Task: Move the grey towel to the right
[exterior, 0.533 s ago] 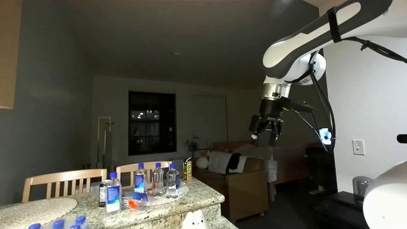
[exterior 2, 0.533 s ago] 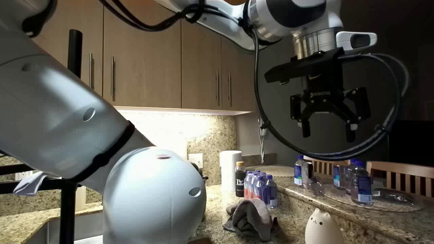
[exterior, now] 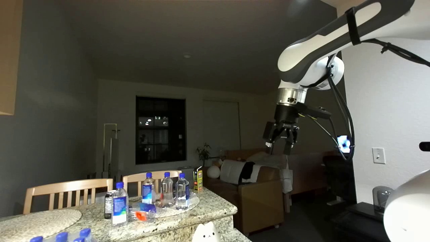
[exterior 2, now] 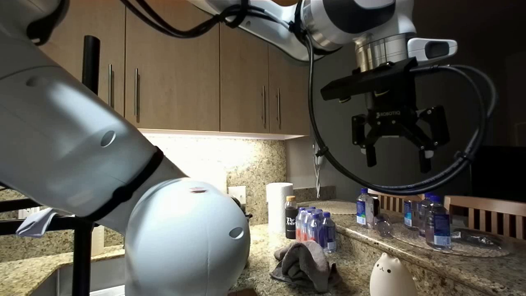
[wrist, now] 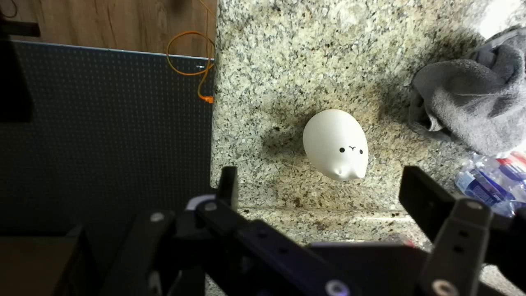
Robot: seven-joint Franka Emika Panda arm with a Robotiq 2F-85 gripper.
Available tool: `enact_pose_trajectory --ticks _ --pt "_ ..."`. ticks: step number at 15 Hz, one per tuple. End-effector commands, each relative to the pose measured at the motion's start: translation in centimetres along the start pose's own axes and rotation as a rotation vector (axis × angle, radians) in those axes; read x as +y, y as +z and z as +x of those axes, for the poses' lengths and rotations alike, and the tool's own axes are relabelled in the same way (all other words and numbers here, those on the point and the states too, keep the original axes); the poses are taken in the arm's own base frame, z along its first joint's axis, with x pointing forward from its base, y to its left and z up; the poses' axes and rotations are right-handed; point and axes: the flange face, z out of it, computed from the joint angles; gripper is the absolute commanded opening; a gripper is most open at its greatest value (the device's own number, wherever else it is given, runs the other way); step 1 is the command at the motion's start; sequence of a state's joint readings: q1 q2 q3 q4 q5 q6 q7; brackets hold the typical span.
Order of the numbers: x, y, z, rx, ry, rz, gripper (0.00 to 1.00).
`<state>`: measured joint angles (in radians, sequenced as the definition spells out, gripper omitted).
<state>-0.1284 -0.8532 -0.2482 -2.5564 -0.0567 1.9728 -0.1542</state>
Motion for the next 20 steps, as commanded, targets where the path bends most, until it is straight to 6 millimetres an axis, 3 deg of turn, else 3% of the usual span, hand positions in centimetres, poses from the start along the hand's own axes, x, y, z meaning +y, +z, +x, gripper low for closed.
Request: enact_pose_trajectory --ticks 1,8,11,17,20 --pt "0.0 -0.1 0.0 -0.001 0.000 0.000 1.00" --pt "0.0 -0.1 0.0 -0.001 0.000 0.000 1.00" --pt "-0.4 0.8 1.2 -0.009 -0.019 0.012 1.00" --pt "-1.8 4.8 7.7 0.049 -0.093 0.015 1.00" --pt "-3.9 8.0 10.0 -0.033 -0.216 0.081 1.00"
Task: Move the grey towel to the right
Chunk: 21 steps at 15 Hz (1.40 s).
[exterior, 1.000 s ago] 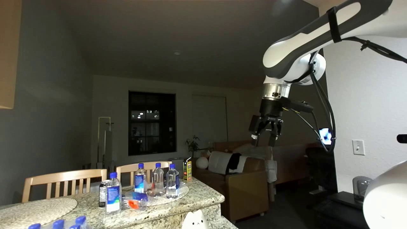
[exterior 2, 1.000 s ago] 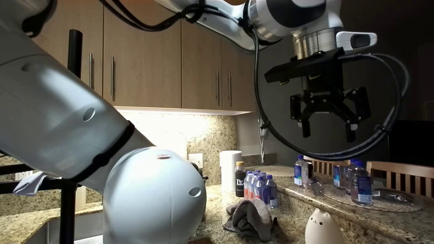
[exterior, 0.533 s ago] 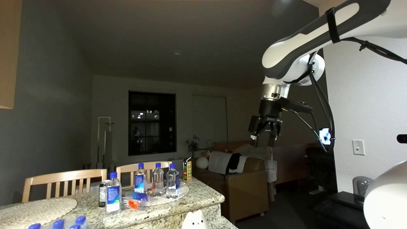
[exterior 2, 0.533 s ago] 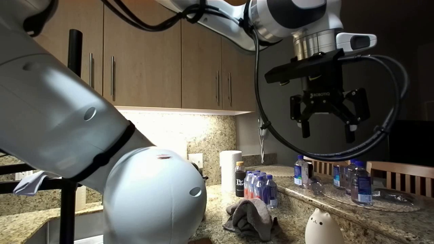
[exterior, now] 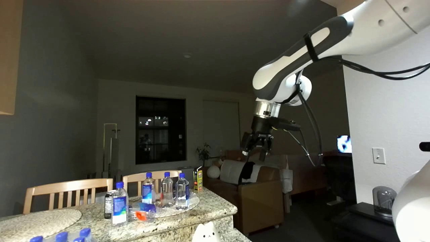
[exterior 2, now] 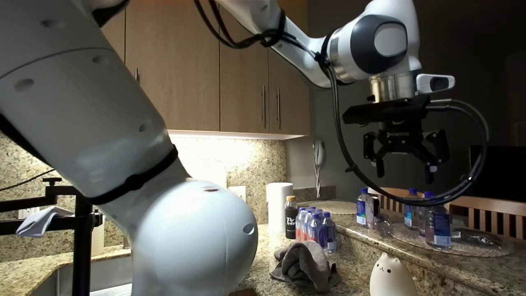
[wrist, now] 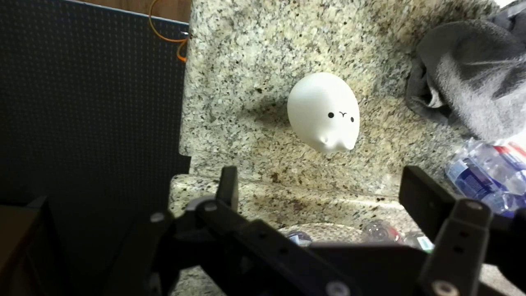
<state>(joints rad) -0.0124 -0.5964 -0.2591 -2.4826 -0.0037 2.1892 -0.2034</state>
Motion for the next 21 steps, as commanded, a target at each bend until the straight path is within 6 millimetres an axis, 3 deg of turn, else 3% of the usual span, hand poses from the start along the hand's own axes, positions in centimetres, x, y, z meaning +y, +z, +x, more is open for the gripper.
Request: enact_pose_trajectory --ticks 1,5,9,17,21 --pt "-1.3 3.7 3.6 -0.082 -0.152 0.085 1.00" --pt "-3.8 7.0 5.2 -0.185 -0.320 0.164 1.00" --pt "-6.5 9.1 4.9 -0.298 -0.479 0.200 1.00" --pt "-13.7 10.1 2.3 -0.328 -0.595 0.208 1.00" --pt "-17.3 11.5 -0.6 -0.382 -0.638 0.167 1.00"
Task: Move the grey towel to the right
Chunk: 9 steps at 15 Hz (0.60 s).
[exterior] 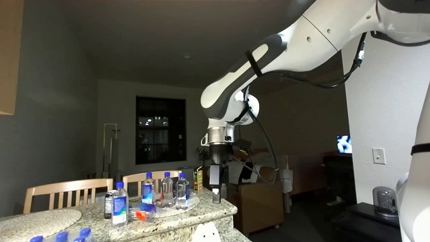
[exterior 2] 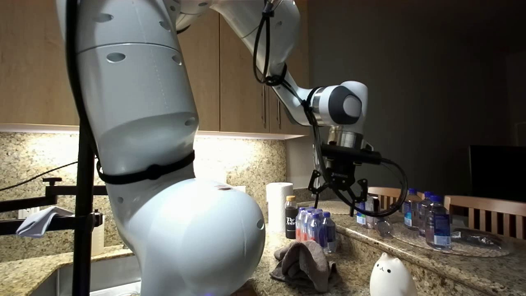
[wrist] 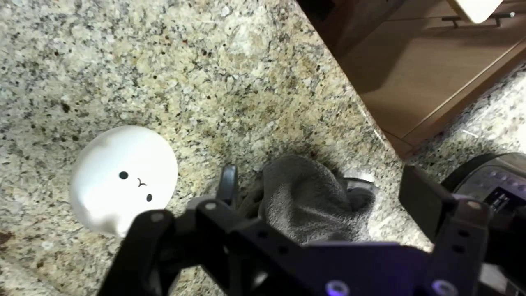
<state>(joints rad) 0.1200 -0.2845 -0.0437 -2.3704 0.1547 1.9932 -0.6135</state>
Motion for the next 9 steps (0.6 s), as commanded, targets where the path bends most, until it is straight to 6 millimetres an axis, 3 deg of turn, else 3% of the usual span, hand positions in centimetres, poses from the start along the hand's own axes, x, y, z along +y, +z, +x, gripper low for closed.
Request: enact_pose_trajectory --ticks 1,9 --pt "-3.9 2.3 -0.5 -0.019 -0.006 -0.030 1.00" --pt "-12.0 6.9 2.3 0.179 0.105 -0.247 1.00"
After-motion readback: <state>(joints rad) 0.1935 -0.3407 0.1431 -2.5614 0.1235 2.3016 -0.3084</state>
